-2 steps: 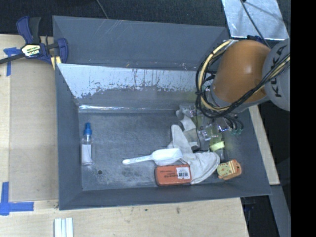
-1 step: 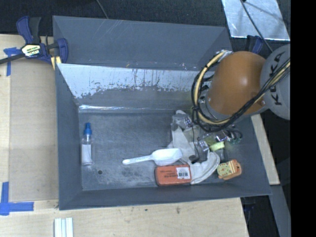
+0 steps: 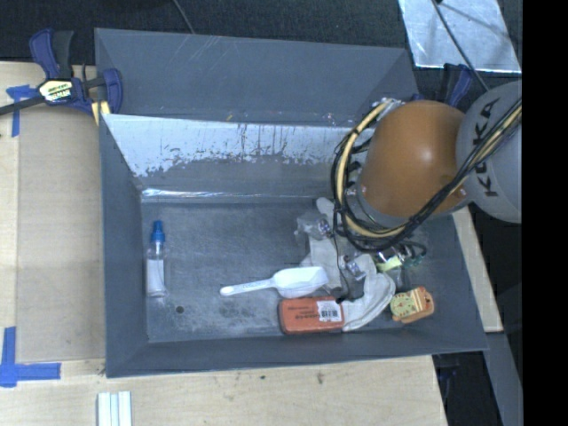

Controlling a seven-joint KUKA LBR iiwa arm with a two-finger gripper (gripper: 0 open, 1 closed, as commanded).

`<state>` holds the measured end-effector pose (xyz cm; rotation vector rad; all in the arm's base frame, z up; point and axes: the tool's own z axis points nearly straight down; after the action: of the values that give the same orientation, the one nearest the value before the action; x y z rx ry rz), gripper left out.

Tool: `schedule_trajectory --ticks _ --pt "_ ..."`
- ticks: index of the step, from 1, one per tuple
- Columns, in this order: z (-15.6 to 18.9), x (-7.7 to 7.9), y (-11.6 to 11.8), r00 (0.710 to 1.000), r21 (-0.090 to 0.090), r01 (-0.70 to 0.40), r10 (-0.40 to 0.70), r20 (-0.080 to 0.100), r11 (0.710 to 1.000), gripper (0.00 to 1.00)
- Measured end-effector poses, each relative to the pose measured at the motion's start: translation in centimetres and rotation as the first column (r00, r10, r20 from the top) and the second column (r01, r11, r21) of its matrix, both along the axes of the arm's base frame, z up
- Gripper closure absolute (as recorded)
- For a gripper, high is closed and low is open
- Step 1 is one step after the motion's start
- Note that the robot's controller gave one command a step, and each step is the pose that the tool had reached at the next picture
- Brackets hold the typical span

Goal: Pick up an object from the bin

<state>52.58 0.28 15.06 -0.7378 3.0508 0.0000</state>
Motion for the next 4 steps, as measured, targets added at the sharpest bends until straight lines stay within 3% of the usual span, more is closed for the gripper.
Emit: schedule_trajectory --ticks 1,2,3,4 --pt "-1.0 1.1 1.3 0.996 0.001 0.093 -0.093 0.003 0.996 0.00" --pt "-2.3 0.4 2.8 0.997 -0.001 -0.082 0.082 0.000 0.997 0.00" --pt "-5.7 -1.1 3.3 0.998 0.000 0.055 -0.055 0.000 0.998 1.00" --pt "-5.7 -1.1 3.3 0.999 0.000 0.055 -0.055 0.000 0.999 1.00"
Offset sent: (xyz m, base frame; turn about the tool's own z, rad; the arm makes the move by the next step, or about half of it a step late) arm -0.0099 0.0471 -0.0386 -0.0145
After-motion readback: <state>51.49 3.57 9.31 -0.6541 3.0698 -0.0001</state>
